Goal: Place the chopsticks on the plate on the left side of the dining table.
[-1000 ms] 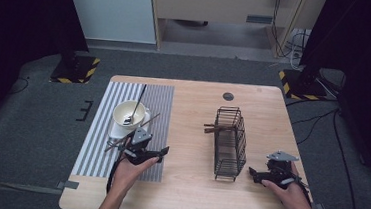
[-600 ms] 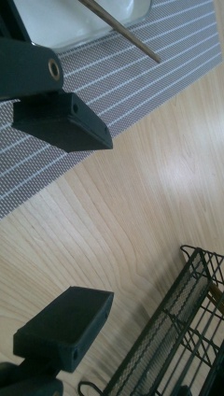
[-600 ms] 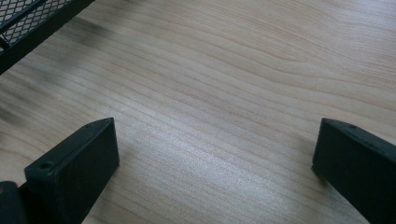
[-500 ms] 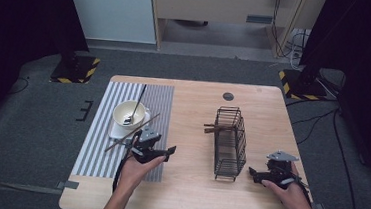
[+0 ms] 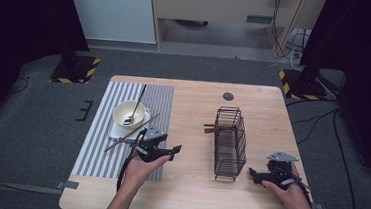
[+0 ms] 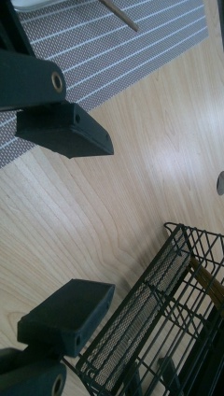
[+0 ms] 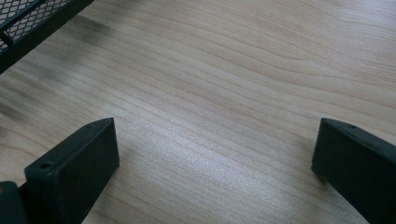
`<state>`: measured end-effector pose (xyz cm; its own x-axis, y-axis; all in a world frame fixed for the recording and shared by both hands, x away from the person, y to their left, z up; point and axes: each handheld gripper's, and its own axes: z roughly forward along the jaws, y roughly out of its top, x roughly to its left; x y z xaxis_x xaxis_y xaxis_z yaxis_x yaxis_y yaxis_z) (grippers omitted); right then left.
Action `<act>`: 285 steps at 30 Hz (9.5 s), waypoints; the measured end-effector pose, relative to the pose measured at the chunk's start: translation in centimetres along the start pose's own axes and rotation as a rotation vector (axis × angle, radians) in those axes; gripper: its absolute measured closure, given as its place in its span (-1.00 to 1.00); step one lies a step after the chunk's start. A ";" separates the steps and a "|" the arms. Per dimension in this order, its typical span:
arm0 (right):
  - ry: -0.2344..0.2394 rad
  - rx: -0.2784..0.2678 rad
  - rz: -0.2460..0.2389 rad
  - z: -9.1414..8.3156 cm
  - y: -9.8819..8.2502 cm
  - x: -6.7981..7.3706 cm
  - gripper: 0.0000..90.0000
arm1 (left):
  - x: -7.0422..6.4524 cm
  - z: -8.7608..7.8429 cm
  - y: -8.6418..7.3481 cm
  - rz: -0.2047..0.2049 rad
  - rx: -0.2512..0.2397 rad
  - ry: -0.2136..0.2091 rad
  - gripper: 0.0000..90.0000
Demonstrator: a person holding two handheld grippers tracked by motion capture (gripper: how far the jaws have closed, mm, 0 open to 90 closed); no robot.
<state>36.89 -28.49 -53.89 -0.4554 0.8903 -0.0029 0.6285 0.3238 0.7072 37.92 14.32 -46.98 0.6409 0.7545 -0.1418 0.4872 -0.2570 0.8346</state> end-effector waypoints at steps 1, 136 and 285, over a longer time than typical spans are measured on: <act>0.000 0.000 0.001 0.0 0.0 0.0 -0.99 | -0.1 0.0 0.0 0.001 0.001 -0.001 -0.37; 0.018 0.004 -0.005 0.5 0.5 0.0 -1.00 | -5.2 2.2 10.8 0.035 -0.100 -0.064 0.49; 0.019 0.002 -0.005 0.8 0.8 0.1 -1.00 | 6.9 -8.7 -2.1 -0.298 -0.439 0.129 0.86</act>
<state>37.81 -27.88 -53.89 -0.4707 0.8823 0.0068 0.6275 0.3293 0.7055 36.21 25.33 -45.10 0.4219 0.8310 -0.3624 0.3257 0.2342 0.9160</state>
